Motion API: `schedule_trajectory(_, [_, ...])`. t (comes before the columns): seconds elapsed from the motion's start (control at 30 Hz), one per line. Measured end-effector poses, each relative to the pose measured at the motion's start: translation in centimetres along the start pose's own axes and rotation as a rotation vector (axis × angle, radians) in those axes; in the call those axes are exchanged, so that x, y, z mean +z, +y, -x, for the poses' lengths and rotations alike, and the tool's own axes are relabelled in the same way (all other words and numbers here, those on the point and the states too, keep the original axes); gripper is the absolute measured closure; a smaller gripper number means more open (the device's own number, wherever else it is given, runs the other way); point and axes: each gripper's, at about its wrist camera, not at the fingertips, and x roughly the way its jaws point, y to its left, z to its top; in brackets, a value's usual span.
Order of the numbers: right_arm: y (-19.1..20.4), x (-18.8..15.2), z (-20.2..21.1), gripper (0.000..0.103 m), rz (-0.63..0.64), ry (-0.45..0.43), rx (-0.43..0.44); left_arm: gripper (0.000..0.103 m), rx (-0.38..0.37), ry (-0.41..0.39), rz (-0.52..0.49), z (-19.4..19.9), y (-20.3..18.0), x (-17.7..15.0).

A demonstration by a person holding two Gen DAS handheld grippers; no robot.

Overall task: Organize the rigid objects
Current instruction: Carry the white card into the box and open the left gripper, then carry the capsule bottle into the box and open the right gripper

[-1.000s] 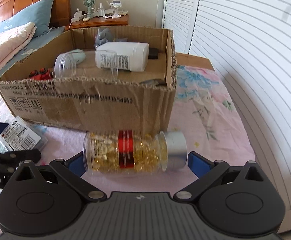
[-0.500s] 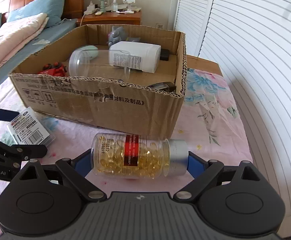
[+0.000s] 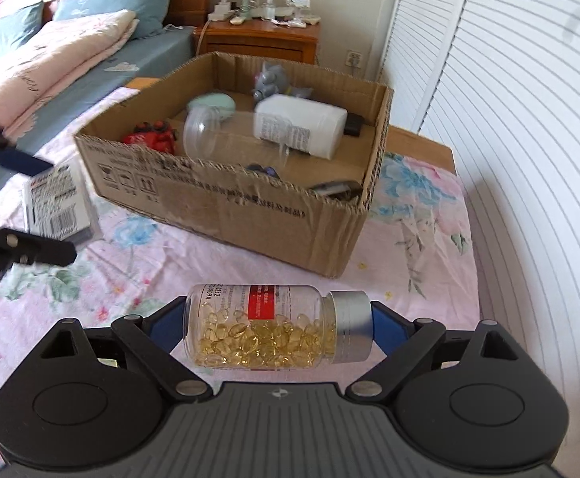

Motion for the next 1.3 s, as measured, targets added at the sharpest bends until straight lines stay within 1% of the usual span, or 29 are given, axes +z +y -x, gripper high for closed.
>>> schedule_trajectory(0.13, [-0.3,1.0,1.5,0.007,0.005,-0.035,0.008,0.014,0.003,-0.041,0.002,1.0,0.7,2.2])
schedule_trajectory(0.27, [-0.7,2.2,2.5,0.007,0.006,-0.071,0.008,0.014,0.045,-0.089,-0.004,0.9,1.7,5.1])
schedule_trajectory(0.43, [-0.8,3.8,2.8,0.007,0.028,-0.099,-0.001,0.014,0.068,-0.098,0.057,-1.5,3.9,8.8])
schedule_trajectory(0.53, [-1.0,4.6,2.6,0.007,0.027,-0.106,-0.002,0.014,0.083,-0.09,0.109,-3.4,5.1,10.2])
schedule_trajectory(0.6, [-1.2,5.1,2.4,0.007,0.022,-0.109,0.0,0.014,0.094,-0.08,0.145,-4.7,5.8,10.6])
schedule_trajectory(0.73, [-1.5,6.0,1.6,0.007,0.022,-0.099,0.002,0.013,0.143,-0.076,0.181,-6.5,6.4,10.5])
schedule_trajectory(0.83, [-1.7,6.8,1.1,0.007,0.014,-0.095,0.008,0.012,0.13,-0.077,0.185,-6.5,6.6,10.0])
schedule_trajectory(0.97, [-1.4,7.9,0.6,0.007,0.019,-0.093,0.014,0.011,0.103,-0.097,0.185,-4.6,6.8,8.7])
schedule_trajectory(1.07, [-1.0,9.2,0.1,0.007,0.031,-0.094,0.016,0.006,0.08,-0.104,0.168,-3.0,6.7,7.5])
schedule_trajectory(1.17, [-0.6,10.7,-0.5,0.007,0.046,-0.095,0.025,0.006,0.065,-0.098,0.144,-1.5,6.4,6.2])
schedule_trajectory(1.3, [-0.6,13.0,-2.0,0.007,0.047,-0.082,0.01,0.006,0.053,-0.104,0.122,0.0,6.1,4.8])
